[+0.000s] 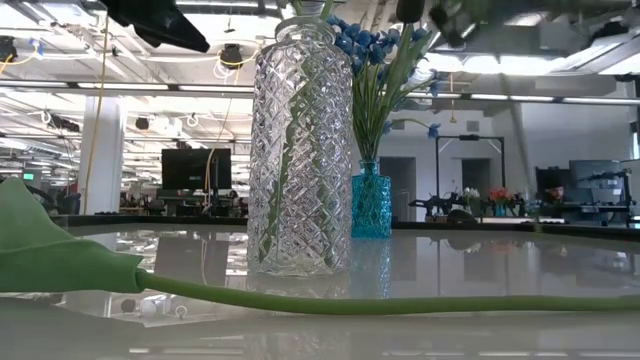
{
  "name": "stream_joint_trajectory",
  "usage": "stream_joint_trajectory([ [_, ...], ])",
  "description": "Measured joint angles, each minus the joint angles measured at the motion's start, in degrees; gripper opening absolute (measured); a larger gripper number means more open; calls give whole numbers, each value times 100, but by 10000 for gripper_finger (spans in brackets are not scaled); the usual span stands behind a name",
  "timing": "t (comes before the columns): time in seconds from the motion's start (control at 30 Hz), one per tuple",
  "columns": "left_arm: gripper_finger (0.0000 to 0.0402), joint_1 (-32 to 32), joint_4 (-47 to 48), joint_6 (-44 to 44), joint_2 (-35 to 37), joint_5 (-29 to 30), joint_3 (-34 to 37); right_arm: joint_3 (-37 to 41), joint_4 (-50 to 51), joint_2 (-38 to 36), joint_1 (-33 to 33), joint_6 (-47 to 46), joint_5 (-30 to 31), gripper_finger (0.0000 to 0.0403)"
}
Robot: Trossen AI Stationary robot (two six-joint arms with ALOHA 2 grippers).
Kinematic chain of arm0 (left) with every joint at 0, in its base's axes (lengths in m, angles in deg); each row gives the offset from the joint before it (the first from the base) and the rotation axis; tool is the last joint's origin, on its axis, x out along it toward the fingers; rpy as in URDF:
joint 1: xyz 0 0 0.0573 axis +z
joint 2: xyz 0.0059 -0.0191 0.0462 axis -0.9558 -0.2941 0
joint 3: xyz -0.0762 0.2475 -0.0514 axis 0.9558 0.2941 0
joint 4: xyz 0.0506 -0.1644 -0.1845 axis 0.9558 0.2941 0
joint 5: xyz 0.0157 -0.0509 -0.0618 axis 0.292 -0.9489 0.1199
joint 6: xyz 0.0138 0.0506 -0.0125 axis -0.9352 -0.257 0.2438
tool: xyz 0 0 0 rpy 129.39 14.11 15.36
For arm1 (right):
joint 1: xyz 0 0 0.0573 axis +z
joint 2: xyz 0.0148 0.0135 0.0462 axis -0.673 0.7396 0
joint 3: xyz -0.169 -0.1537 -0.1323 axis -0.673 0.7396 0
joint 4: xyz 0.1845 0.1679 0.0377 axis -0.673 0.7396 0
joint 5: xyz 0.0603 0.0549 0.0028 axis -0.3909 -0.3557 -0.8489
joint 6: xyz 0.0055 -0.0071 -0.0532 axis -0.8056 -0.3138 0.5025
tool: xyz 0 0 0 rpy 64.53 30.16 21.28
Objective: Sort flowers into vase by color
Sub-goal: Put the top right red flower into the transparent vase
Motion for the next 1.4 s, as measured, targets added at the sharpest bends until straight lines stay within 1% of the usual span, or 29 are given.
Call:
stream_joint_trajectory([
  [0.03, 98, 1, 30, 9, 0, -25, 0, 0, -209, -64, 68, -259, -215, 14],
  [0.1, 98, -2, 114, 66, 0, -53, 0, 0, -670, -157, 269, -568, -434, 14],
  [0.23, 98, -2, 316, 228, 0, -63, 0, 0, -1526, -293, 926, -850, -465, 14],
  [0.27, 98, -4, 384, 270, -2, -103, 0, 0, -1739, -325, 1111, -907, -379, 14],
  [0.37, 98, -4, 541, 355, -2, -211, 0, 0, -2391, -358, 1703, -984, 315, 14],
  [0.47, 98, -4, 375, 274, 0, -294, 87, 0, -3441, -200, 2184, -992, 1187, 14],
  [0.57, 98, -6, 301, 159, -2, -306, 184, 0, -4471, 80, 2425, -901, 2113, 14],
  [0.67, 98, -6, 285, 195, -34, -308, 204, -1, -4996, 358, 2461, -859, 2948, 14],
  [0.73, 98, -6, 318, 257, -41, -351, 212, -100, -4961, 511, 2368, -922, 3176, 14],
  [0.9, 98, -25, 306, 496, -37, -730, 212, -314, -4966, 844, 2227, -995, 3456, 14],
  [0.97, 98, -66, 304, 562, -35, -779, 212, -388, -4747, 930, 2203, -1005, 3643, 14],
  [1.1, 98, -190, 305, 608, -35, -754, 212, -604, -4234, 968, 2206, -1345, 3829, 14],
  [1.4, 98, -240, 303, 566, -35, -571, 212, -627, -4045, 961, 2247, -1559, 3870, 14],
])
